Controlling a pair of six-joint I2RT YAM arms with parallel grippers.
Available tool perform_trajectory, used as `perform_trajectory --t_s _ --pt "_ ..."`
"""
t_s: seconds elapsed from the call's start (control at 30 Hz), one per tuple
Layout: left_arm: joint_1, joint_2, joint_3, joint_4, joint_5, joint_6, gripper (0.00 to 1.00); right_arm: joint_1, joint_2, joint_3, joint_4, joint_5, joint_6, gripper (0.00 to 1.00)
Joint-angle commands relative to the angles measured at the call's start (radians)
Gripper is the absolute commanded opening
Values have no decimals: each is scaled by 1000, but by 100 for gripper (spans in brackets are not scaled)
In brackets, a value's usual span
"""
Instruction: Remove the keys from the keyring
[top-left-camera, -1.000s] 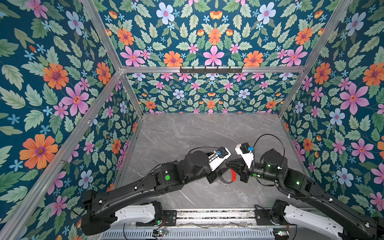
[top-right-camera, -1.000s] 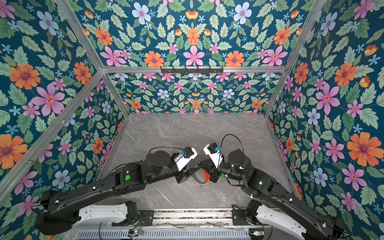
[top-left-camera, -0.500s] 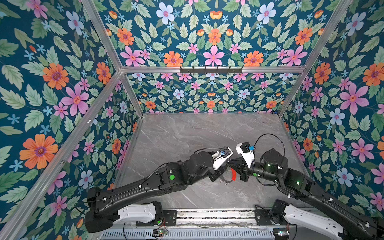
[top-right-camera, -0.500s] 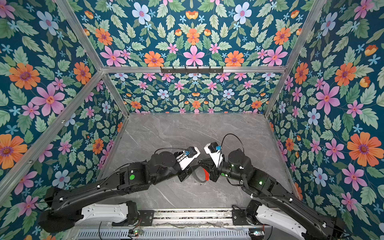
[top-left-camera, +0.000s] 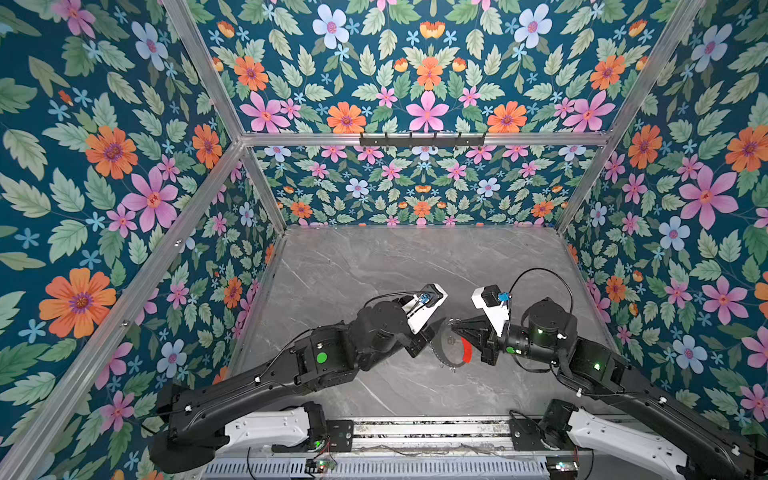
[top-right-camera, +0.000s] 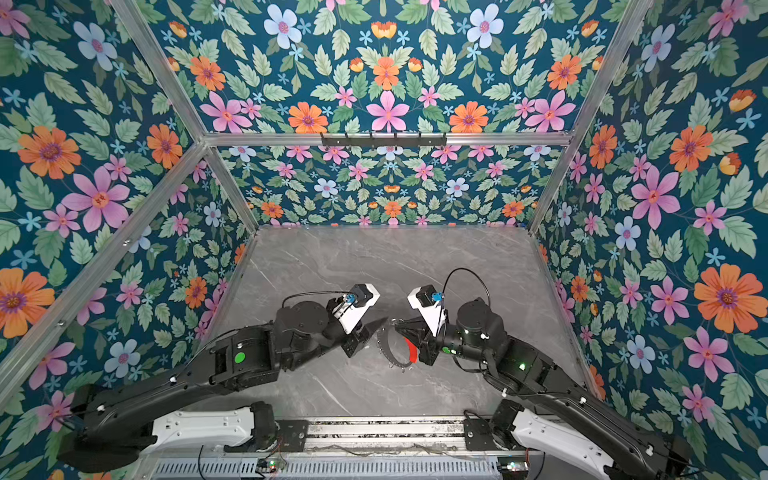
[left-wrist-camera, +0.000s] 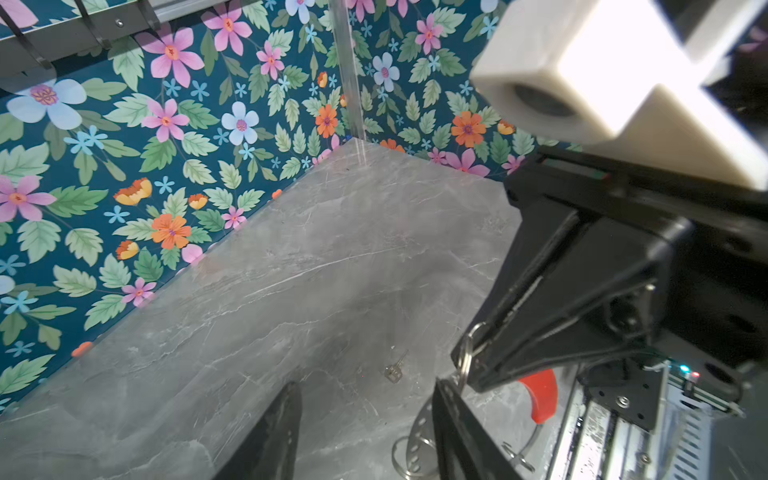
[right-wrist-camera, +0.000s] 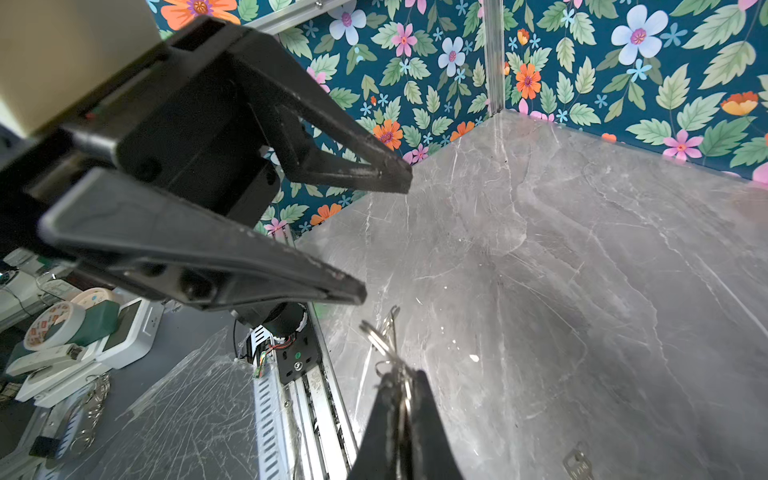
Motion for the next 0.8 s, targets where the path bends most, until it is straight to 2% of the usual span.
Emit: perform_trajectory --t_s 0.0,0.13,0.2,0.33,0.43,0.57,0.77 --pt "12 -20 -1 13 161 16 54 0 -3 5 14 -35 -5 0" --pt "77 -17 12 -18 363 5 54 0 1 9 9 -58 -8 0" --pt "112 -12 11 -24 425 -3 54 -1 0 9 8 -62 -4 0" --pt "124 8 7 -32 422 -6 48 0 -4 8 8 -65 0 0" --pt "124 20 11 -25 443 -2 39 0 -8 7 6 -63 2 0" --pt "125 38 22 -23 474 -4 35 0 -7 7 5 -58 2 0" --pt "124 50 33 -25 474 1 21 0 -6 5 8 -53 1 0"
